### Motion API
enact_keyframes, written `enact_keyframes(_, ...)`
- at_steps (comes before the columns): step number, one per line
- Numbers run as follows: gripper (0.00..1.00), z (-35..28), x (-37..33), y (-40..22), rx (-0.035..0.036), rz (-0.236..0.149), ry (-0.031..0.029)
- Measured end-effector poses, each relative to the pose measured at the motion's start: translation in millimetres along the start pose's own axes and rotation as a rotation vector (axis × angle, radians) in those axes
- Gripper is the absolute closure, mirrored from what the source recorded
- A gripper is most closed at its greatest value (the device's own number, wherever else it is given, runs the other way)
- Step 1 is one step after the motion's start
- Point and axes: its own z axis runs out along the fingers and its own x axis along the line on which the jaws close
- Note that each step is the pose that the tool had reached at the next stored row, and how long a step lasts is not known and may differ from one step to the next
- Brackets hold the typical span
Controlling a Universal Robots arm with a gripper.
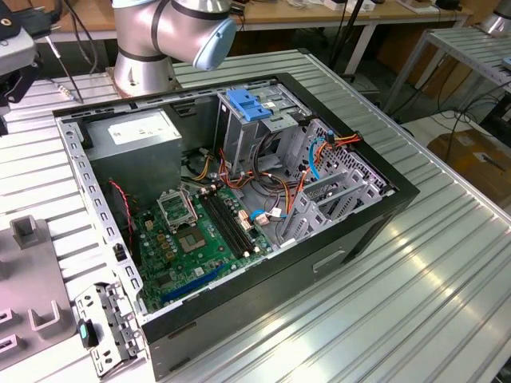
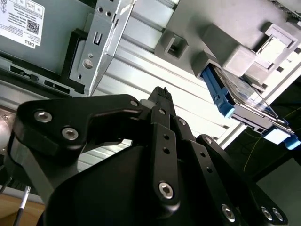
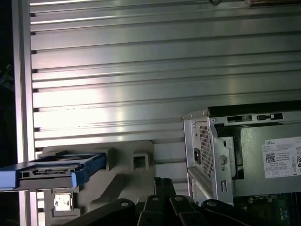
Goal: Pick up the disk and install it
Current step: 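Reach for the disk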
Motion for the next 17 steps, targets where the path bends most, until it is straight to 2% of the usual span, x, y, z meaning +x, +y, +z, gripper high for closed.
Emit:
enact_keyframes(1,0.89,0.1,5.1,-0.1,0.0001,0.0,0.0)
enact_keyframes(9,0.89,0.9,30.0,0.5,0.0,0.0,0.0)
enact_keyframes(11,0.89,1.0,32.3,0.6,0.0,0.0,0.0)
enact_keyframes(17,0.89,1.0,33.7,0.6,0.0005,0.0,0.0)
